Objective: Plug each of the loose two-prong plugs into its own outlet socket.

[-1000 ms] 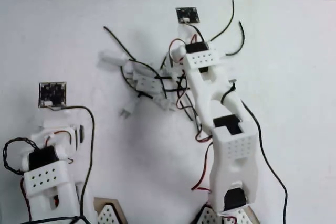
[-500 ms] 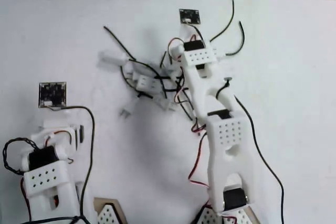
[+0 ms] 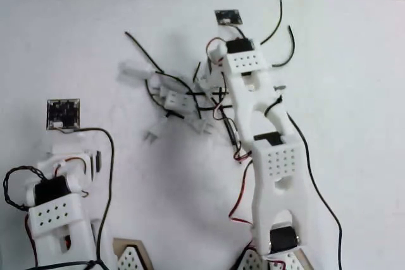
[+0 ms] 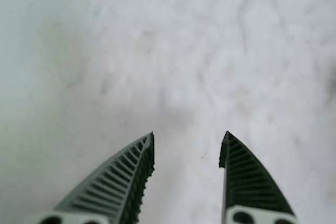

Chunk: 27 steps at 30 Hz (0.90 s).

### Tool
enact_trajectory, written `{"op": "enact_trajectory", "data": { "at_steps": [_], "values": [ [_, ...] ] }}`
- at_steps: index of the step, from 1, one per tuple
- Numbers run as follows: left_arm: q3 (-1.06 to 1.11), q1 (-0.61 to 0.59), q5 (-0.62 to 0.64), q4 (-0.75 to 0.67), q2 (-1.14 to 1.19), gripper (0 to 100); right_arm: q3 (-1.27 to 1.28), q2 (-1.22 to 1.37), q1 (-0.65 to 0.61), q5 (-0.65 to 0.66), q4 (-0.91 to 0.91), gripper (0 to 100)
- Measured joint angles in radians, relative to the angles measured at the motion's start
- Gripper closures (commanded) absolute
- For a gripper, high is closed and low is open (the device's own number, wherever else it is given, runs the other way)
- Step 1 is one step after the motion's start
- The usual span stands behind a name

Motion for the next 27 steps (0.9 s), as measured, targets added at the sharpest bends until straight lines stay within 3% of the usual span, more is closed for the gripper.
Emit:
{"op": "enact_trajectory", "data": {
  "at_steps": [14,20,27],
  "values": [
    [0.0,0.0,0.0,0.0,0.0,79,0.0,-0.264,0.0,0.081,0.321,96.7],
    [0.0,0.0,0.0,0.0,0.0,79,-0.002,-0.232,-0.003,0.081,0.281,70.7],
    [0.0,0.0,0.0,0.0,0.0,79,-0.002,-0.04,-0.052,0.081,0.137,68.4]
  ]
}}
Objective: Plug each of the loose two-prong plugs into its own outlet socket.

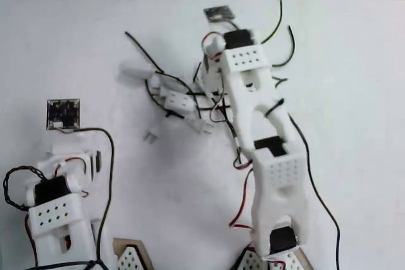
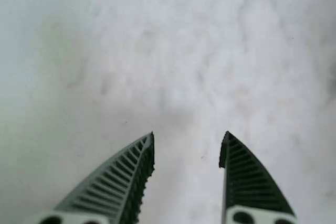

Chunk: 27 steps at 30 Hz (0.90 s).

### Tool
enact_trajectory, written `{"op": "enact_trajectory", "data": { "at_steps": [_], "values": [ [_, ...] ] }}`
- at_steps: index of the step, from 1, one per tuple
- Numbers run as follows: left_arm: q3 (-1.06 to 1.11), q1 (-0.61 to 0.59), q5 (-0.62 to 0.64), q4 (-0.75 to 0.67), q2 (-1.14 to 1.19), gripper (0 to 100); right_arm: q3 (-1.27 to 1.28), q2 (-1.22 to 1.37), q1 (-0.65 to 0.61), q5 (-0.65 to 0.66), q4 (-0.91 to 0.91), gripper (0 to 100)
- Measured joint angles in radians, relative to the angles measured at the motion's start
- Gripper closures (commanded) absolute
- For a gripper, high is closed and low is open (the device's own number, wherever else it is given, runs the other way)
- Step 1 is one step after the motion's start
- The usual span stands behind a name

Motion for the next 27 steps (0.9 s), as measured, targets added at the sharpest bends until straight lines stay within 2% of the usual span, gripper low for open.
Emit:
{"op": "enact_trajectory", "data": {
  "at_steps": [6,15,17,20,27],
  "values": [
    [0.0,0.0,0.0,0.0,0.0,79,0.002,0.097,-0.006,0.0,-0.172,69.7],
    [0.0,0.0,0.0,0.0,0.0,79,-0.018,0.164,0.005,0.0,-0.293,94.3],
    [0.0,0.0,0.0,0.0,0.0,79,-0.02,0.166,0.021,0.0,-0.301,98.2],
    [0.0,0.0,0.0,0.0,0.0,79,-0.02,0.161,0.028,0.038,-0.296,97.8],
    [0.0,0.0,0.0,0.0,0.0,79,-0.018,0.046,0.026,0.112,-0.126,98.0]
  ]
}}
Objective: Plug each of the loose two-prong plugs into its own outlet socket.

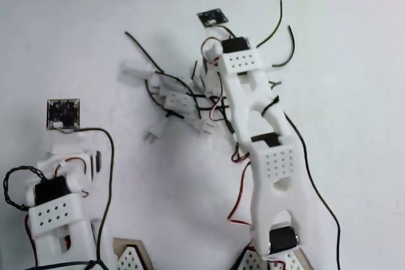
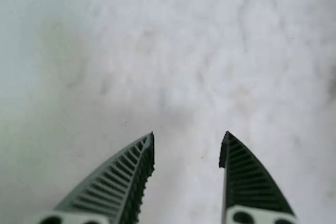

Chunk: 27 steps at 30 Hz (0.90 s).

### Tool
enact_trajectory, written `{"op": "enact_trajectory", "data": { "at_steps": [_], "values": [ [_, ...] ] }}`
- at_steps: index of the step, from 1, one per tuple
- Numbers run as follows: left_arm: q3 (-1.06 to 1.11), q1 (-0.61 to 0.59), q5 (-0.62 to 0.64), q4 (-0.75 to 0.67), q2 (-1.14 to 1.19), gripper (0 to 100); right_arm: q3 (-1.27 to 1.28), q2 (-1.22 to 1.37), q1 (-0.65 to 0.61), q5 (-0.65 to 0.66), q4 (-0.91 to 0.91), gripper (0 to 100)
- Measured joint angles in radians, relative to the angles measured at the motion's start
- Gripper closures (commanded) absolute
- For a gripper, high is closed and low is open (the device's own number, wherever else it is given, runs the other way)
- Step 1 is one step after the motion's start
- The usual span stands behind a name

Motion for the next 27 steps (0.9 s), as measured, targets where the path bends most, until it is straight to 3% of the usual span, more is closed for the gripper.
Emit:
{"op": "enact_trajectory", "data": {
  "at_steps": [13,21,27],
  "values": [
    [0.0,0.0,0.0,0.0,0.0,79,0.025,-0.236,-0.051,0.206,0.322,98.0],
    [0.0,0.0,0.0,0.0,0.0,79,0.414,-0.489,-0.158,0.364,0.325,97.9],
    [0.0,0.0,0.0,0.0,0.0,79,0.736,-0.697,-0.302,0.4,0.249,97.4]
  ]
}}
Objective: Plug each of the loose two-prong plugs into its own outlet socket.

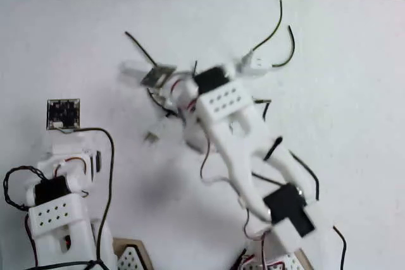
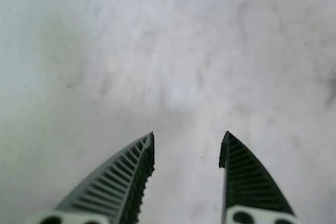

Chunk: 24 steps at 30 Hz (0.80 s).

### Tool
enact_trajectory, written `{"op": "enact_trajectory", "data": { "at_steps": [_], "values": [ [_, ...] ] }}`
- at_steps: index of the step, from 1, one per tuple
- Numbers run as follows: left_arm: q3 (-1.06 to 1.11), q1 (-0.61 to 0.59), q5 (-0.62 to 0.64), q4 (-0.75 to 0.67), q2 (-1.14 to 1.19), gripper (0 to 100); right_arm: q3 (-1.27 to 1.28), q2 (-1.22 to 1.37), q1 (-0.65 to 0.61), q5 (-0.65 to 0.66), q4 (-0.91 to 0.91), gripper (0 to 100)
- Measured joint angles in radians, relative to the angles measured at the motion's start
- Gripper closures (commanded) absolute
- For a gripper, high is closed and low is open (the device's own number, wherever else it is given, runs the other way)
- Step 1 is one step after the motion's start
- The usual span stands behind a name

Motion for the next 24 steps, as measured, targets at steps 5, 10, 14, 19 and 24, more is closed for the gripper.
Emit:
{"op": "enact_trajectory", "data": {
  "at_steps": [5,10,14,19,24],
  "values": [
    [0.0,0.0,0.0,0.0,0.0,79,0.164,-0.025,-0.083,-0.035,-0.106,76.4],
    [0.0,0.0,0.0,0.0,0.0,79,0.181,-0.032,-0.08,-0.132,-0.129,73.8],
    [0.0,0.0,0.0,0.0,0.0,79,0.146,-0.034,-0.052,-0.144,-0.133,74.7],
    [0.0,0.0,0.0,0.0,0.0,79,0.078,-0.034,0.002,-0.152,-0.183,74.8],
    [0.0,0.0,0.0,0.0,0.0,79,0.055,0.054,0.031,-0.153,-0.264,74.8]
  ]
}}
